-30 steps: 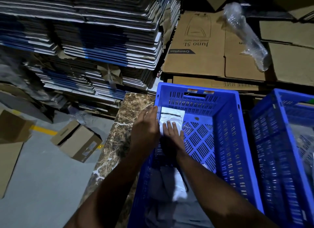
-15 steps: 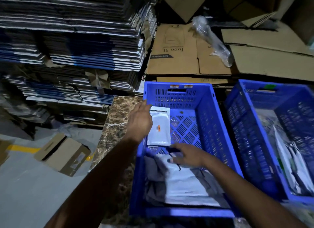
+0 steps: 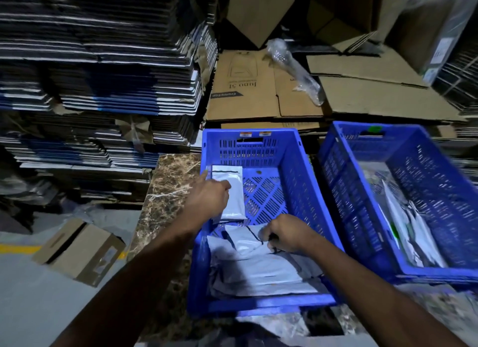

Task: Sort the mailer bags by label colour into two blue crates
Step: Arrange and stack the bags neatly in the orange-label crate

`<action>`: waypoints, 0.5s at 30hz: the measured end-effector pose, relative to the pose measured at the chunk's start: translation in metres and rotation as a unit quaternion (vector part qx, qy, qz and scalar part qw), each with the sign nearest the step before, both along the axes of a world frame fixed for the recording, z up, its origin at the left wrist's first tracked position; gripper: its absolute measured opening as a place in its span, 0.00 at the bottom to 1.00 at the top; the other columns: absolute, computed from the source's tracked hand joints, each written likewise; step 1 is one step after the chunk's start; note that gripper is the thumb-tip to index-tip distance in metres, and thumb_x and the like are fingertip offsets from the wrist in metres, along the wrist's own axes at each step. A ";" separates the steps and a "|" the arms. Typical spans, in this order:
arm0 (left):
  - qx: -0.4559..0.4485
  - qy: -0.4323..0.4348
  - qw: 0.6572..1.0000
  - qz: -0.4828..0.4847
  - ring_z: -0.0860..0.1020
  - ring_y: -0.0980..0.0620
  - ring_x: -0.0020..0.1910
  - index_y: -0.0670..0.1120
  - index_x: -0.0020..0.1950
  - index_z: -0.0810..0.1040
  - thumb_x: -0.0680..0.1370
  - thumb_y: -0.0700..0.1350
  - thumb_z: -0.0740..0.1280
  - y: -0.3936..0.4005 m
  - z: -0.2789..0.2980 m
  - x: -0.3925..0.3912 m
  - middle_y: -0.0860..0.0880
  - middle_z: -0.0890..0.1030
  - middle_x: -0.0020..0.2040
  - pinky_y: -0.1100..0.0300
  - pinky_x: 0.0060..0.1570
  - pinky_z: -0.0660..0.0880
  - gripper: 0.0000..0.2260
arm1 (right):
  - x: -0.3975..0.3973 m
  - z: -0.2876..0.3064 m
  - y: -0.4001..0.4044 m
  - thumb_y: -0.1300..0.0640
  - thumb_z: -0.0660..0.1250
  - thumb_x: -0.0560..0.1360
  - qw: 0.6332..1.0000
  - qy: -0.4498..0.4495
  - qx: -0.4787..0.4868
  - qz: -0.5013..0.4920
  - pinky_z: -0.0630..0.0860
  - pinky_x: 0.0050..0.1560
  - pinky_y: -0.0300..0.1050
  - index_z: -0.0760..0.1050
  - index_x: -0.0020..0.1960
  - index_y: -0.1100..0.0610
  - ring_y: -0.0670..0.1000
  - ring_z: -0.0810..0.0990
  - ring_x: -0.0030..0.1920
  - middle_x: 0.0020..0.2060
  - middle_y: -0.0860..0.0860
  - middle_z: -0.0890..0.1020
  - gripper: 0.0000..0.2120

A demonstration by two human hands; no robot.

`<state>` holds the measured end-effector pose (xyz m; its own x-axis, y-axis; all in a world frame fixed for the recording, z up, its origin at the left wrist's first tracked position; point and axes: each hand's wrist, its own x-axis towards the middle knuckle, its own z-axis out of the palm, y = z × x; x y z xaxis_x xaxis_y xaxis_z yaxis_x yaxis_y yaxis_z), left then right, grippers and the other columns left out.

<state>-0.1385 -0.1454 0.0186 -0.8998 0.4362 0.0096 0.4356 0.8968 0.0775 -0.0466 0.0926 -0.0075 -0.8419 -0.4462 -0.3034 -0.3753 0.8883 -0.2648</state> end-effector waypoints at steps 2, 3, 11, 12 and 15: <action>0.015 -0.001 1.000 -0.018 0.82 0.49 0.52 0.54 0.65 0.75 0.81 0.48 0.53 -0.001 -0.004 0.005 0.46 0.86 0.44 0.50 0.77 0.52 0.17 | -0.003 -0.001 0.004 0.55 0.70 0.72 0.996 -0.051 -0.064 -0.037 0.73 0.41 0.36 0.83 0.44 0.49 0.42 0.81 0.41 0.41 0.45 0.86 0.03; 0.025 -0.006 1.000 -0.016 0.81 0.49 0.55 0.55 0.65 0.75 0.81 0.49 0.53 -0.002 -0.007 0.006 0.47 0.86 0.44 0.51 0.76 0.55 0.17 | -0.005 -0.003 0.006 0.53 0.71 0.73 0.994 -0.066 -0.078 -0.048 0.76 0.46 0.38 0.84 0.49 0.49 0.42 0.82 0.44 0.45 0.45 0.86 0.06; 0.073 0.030 0.997 -0.011 0.76 0.42 0.59 0.50 0.68 0.74 0.81 0.49 0.58 0.001 0.001 0.013 0.42 0.83 0.52 0.52 0.62 0.69 0.16 | -0.007 -0.008 0.001 0.65 0.64 0.71 0.993 0.000 -0.100 -0.063 0.73 0.45 0.45 0.76 0.40 0.52 0.51 0.77 0.45 0.42 0.48 0.78 0.09; 0.104 0.026 0.994 -0.010 0.76 0.42 0.58 0.51 0.68 0.75 0.81 0.50 0.58 0.000 0.003 0.015 0.41 0.82 0.52 0.52 0.59 0.71 0.16 | -0.009 -0.005 0.005 0.66 0.63 0.73 0.984 0.002 -0.144 -0.102 0.72 0.45 0.45 0.73 0.40 0.51 0.49 0.75 0.43 0.41 0.47 0.76 0.10; 0.262 -0.021 0.964 0.023 0.79 0.47 0.55 0.53 0.68 0.74 0.82 0.56 0.56 -0.005 0.008 0.017 0.47 0.83 0.54 0.53 0.55 0.75 0.18 | -0.012 0.010 0.009 0.60 0.62 0.78 0.893 -0.045 -0.357 -0.271 0.66 0.40 0.45 0.68 0.39 0.50 0.47 0.70 0.36 0.35 0.45 0.72 0.11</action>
<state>-0.1211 -0.1500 0.0270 -0.9228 0.3405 0.1802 0.3820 0.7479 0.5429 -0.0586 0.1014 0.0029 -0.9792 -0.0874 -0.1829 0.1106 0.5256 -0.8435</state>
